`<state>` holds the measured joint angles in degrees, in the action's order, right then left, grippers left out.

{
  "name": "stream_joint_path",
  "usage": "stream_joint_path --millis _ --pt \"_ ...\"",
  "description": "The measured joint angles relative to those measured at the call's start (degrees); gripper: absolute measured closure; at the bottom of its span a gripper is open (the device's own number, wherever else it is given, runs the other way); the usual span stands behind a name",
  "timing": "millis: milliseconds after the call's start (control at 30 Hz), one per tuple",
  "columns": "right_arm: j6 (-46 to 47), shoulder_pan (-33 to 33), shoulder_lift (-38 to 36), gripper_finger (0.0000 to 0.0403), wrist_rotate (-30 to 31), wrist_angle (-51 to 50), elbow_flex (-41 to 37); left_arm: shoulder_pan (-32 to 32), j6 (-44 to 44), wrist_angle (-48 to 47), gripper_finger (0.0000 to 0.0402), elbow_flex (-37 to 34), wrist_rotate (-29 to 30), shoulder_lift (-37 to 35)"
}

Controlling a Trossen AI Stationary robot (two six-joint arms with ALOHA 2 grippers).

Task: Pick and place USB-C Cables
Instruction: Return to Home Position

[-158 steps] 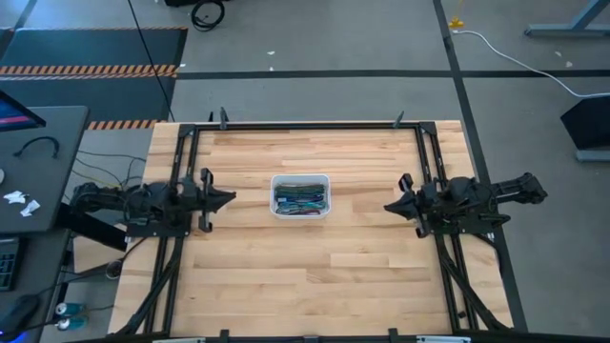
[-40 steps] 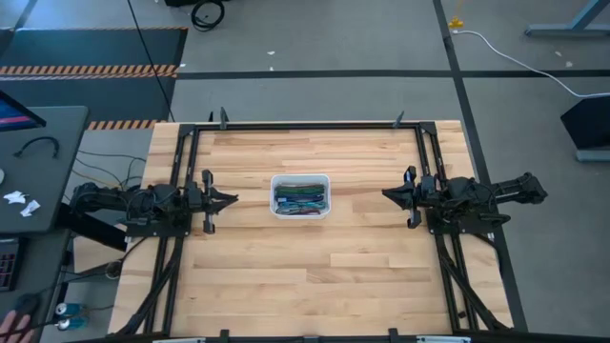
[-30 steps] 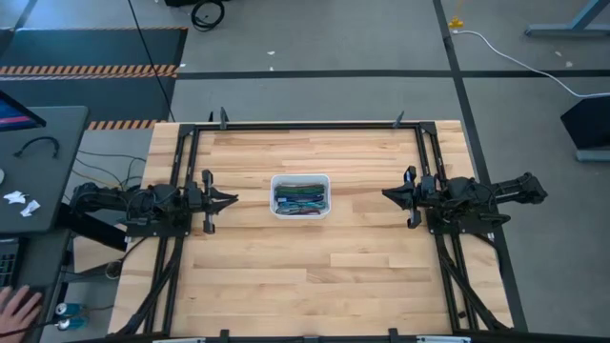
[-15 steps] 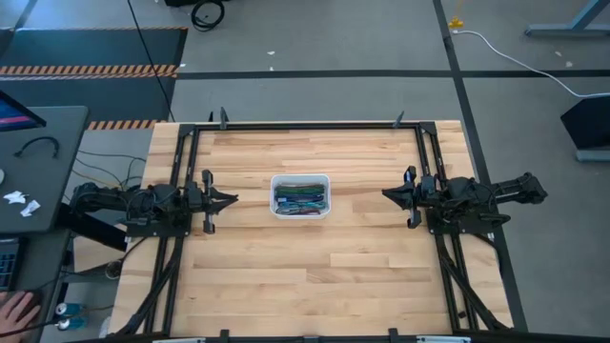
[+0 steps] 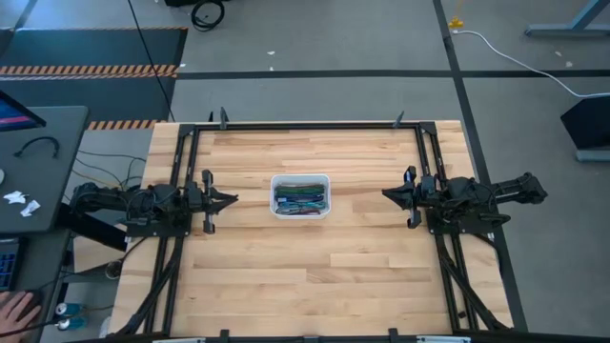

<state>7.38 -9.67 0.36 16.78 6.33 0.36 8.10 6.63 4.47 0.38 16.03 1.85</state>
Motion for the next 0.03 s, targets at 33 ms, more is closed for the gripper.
stream_joint_path --millis 33 --pt "0.0 0.0 0.0 0.0389 0.0 0.0 0.0 0.0 0.0 0.0 0.0378 0.0 0.0 0.0"
